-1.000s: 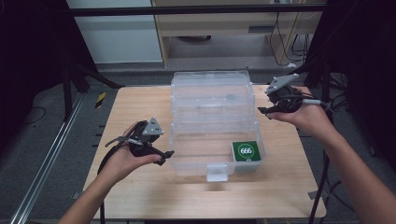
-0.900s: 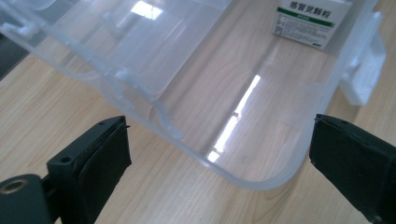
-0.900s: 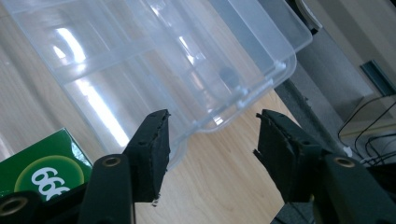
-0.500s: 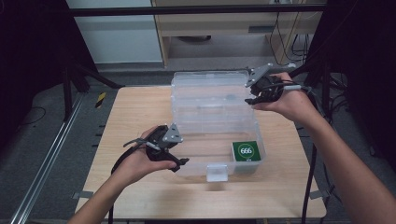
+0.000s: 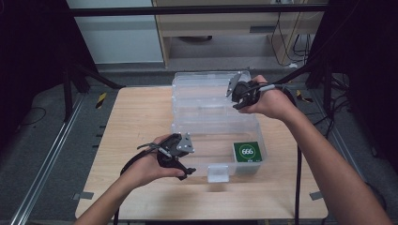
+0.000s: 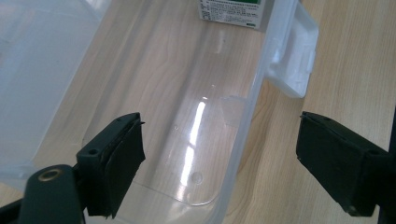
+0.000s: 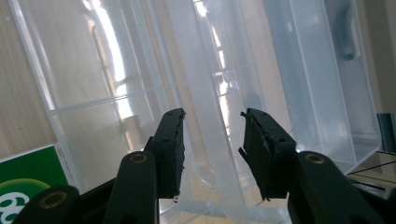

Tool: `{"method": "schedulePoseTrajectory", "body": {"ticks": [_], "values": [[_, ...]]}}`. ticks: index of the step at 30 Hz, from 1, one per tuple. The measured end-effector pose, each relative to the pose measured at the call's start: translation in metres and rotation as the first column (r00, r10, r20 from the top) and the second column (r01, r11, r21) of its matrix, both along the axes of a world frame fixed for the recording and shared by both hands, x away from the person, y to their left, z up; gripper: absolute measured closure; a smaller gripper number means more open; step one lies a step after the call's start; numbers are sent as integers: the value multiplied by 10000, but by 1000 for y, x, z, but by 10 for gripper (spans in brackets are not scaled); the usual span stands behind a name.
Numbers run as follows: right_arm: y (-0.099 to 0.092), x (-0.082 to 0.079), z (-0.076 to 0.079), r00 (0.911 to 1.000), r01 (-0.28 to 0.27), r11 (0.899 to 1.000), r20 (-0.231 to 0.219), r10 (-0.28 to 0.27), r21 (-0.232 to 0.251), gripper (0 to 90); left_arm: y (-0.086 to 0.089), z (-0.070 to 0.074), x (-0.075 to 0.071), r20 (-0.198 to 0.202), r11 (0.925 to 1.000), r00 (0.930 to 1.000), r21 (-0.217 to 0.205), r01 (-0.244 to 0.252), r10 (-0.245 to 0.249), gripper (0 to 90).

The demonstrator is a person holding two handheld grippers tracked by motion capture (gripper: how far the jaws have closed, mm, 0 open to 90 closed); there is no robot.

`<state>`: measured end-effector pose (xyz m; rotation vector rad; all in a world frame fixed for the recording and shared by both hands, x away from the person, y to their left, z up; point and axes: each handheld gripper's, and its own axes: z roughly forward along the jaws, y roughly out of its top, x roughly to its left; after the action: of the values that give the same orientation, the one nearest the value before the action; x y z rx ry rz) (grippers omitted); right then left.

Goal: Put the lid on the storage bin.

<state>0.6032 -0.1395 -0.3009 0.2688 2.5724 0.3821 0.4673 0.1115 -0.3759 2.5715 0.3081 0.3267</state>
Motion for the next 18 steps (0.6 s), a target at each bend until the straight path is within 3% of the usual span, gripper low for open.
{"method": "schedulePoseTrajectory", "body": {"ticks": [10,18], "values": [[3,11,-4,9988,-203,9987,-449,183,-459,696,-4,-14,6,-402,9991,9990,348,226,-212,158],[7,11,-8,9984,-429,9956,-414,396,-830,753,-7,-21,6,-539,9977,9976,506,457,-429,271]]}}
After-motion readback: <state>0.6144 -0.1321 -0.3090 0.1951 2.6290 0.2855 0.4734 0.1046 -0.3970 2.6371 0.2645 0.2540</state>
